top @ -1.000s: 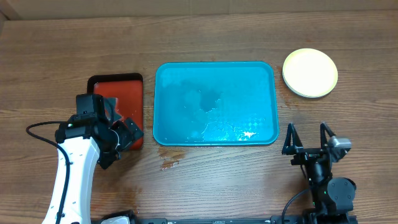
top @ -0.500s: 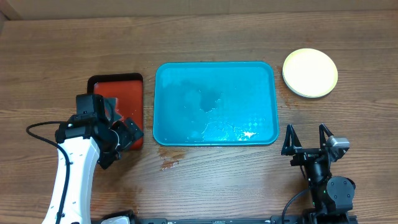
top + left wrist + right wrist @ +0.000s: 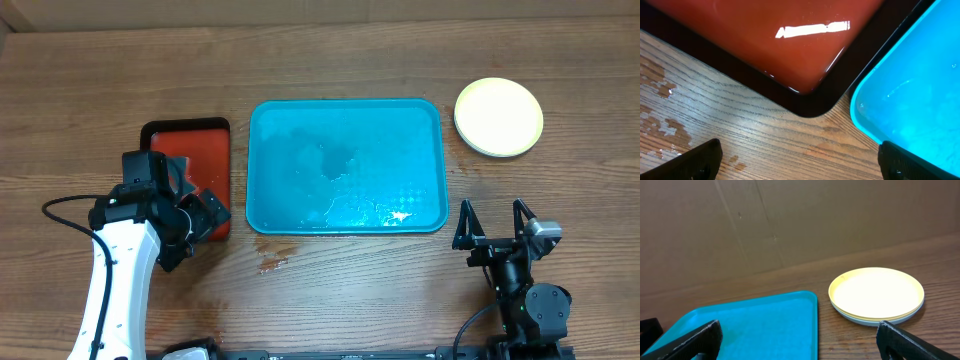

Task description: Clean dirty plates on tray and stack at the side

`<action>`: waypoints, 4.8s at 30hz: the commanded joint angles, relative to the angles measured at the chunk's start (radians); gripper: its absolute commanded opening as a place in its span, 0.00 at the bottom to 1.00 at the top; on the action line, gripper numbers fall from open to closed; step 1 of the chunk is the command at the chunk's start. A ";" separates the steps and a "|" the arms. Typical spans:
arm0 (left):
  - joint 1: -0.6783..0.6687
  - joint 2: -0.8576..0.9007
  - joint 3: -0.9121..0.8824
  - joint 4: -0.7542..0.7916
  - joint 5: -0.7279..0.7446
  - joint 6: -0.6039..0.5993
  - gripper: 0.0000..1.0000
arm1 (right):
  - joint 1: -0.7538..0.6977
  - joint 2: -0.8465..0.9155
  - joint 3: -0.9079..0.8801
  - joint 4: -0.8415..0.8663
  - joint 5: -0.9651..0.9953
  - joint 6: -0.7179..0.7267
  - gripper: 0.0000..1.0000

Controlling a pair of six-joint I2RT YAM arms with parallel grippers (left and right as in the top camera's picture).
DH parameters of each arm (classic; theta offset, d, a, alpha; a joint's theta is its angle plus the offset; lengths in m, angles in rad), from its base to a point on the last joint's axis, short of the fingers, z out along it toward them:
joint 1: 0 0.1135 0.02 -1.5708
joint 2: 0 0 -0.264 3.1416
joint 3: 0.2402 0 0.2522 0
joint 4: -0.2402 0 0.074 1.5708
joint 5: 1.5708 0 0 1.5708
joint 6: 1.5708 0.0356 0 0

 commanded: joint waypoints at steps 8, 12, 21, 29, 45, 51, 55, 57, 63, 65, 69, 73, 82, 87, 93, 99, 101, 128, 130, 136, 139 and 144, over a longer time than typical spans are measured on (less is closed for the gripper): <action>-0.041 -0.005 -0.043 0.097 -0.028 0.137 1.00 | -0.004 -0.010 -0.011 0.006 0.000 -0.006 1.00; -0.161 -0.096 -0.185 0.410 -0.013 0.325 1.00 | -0.004 -0.010 -0.011 0.006 0.000 -0.006 1.00; -0.281 -0.704 -0.705 0.955 -0.006 0.401 1.00 | -0.003 -0.010 -0.011 0.006 0.000 -0.006 1.00; -0.280 -1.008 -0.830 0.975 -0.031 0.444 0.99 | -0.004 -0.010 -0.011 0.006 0.000 -0.006 1.00; -0.138 -1.278 -0.905 0.951 -0.043 0.438 1.00 | -0.003 -0.010 -0.011 0.006 0.000 -0.006 1.00; -0.137 -1.301 -0.905 0.948 -0.053 0.490 1.00 | -0.003 -0.010 -0.011 0.006 0.000 -0.006 1.00; -0.138 -1.301 -0.905 0.948 -0.050 0.489 1.00 | -0.004 -0.010 -0.011 0.006 0.000 -0.006 1.00; -0.138 -1.301 -0.905 0.948 -0.050 0.494 0.99 | -0.004 -0.010 -0.011 0.006 0.000 -0.006 1.00; -0.138 -1.301 -0.905 0.948 -0.055 0.511 1.00 | -0.003 -0.010 -0.011 0.006 0.000 -0.006 1.00; -0.138 -1.301 -0.905 0.948 -0.058 0.512 1.00 | -0.003 -0.010 -0.011 0.006 0.000 -0.006 1.00; -0.138 -1.300 -0.905 0.950 -0.056 0.512 1.00 | -0.004 -0.010 -0.011 0.006 0.000 -0.006 1.00; -0.138 -1.300 -0.905 0.951 -0.055 0.512 1.00 | -0.004 -0.010 -0.011 0.006 0.000 -0.006 1.00; -0.138 -1.300 -0.905 0.951 -0.055 0.512 1.00 | -0.004 -0.010 -0.011 0.006 0.000 -0.006 1.00; -0.138 -1.300 -0.905 0.951 -0.055 0.512 0.99 | -0.004 -0.010 -0.011 0.006 0.000 -0.006 1.00; -0.138 -1.300 -0.905 0.951 -0.055 0.512 1.00 | -0.004 -0.010 -0.011 0.006 0.000 -0.006 1.00; -0.138 -1.300 -0.905 0.951 -0.055 0.512 1.00 | -0.003 -0.010 -0.010 0.006 0.000 -0.006 1.00; -0.138 -1.300 -0.905 0.951 -0.055 0.512 1.00 | -0.002 -0.010 -0.010 0.005 0.000 -0.006 1.00; -0.138 -1.300 -0.905 0.951 -0.055 0.512 0.99 | -0.001 -0.010 -0.010 0.005 0.000 -0.298 1.00; -0.138 -1.300 -0.905 0.951 -0.055 0.512 1.00 | -0.001 -0.010 -0.010 0.005 0.000 -0.298 1.00; -0.138 -1.300 -0.905 0.951 -0.055 0.512 1.00 | -0.001 -0.010 -0.010 0.005 0.000 -0.298 1.00; -0.138 -1.300 -0.905 0.951 -0.055 0.512 1.00 | -0.001 -0.010 -0.010 0.005 0.000 -0.298 1.00; -0.138 -1.300 -0.905 0.951 -0.055 0.512 1.00 | -0.001 -0.010 -0.010 0.005 0.000 -0.298 1.00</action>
